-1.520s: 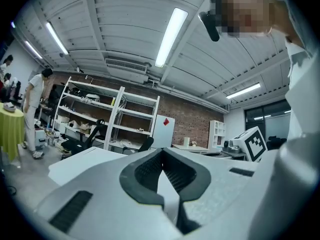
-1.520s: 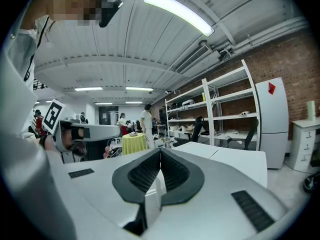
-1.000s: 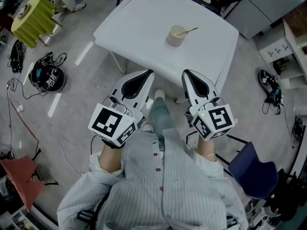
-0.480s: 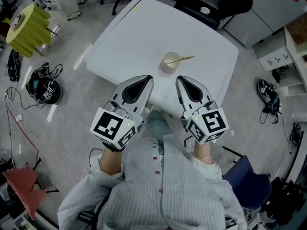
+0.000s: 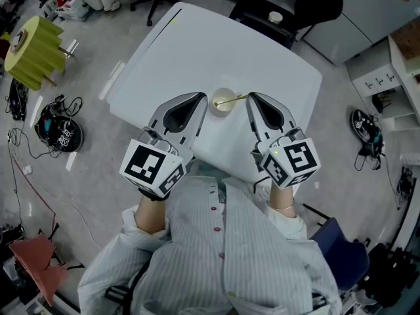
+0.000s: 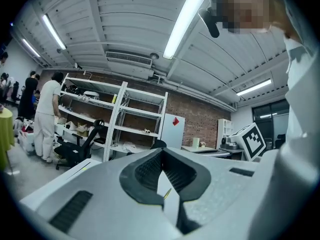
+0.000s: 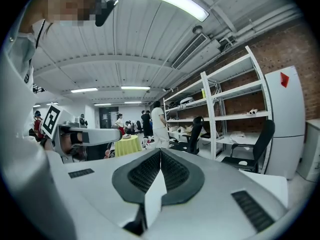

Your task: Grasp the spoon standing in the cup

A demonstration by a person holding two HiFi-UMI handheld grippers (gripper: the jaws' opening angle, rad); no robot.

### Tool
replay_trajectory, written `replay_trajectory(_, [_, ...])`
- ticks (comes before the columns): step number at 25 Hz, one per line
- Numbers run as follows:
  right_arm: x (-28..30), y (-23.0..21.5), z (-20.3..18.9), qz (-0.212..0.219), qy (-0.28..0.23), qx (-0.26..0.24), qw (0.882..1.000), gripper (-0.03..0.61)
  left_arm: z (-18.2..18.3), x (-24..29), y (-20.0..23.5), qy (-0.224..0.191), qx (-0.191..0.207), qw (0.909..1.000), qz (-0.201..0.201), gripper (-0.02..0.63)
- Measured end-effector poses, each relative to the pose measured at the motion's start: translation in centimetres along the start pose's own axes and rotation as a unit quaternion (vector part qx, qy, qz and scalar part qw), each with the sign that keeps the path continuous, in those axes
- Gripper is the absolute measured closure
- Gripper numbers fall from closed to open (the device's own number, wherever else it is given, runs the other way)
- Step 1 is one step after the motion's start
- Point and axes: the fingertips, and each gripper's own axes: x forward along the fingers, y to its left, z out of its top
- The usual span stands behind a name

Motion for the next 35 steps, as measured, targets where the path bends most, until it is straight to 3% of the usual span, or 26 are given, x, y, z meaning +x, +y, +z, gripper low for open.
replay_trajectory(15, [2.7,-5.1,0.6,0.005,0.002,0.012,1.000,0.569,-0.3,5.7,2.1,0.015,-0.002,0.9999,0.007,0.606])
replay_trajectory(35, [6.5,-6.5,0.2,-0.036,0.015,0.019,0.999,0.569,-1.1,8.5,5.7,0.034,-0.012,0.9986,-0.038,0.606])
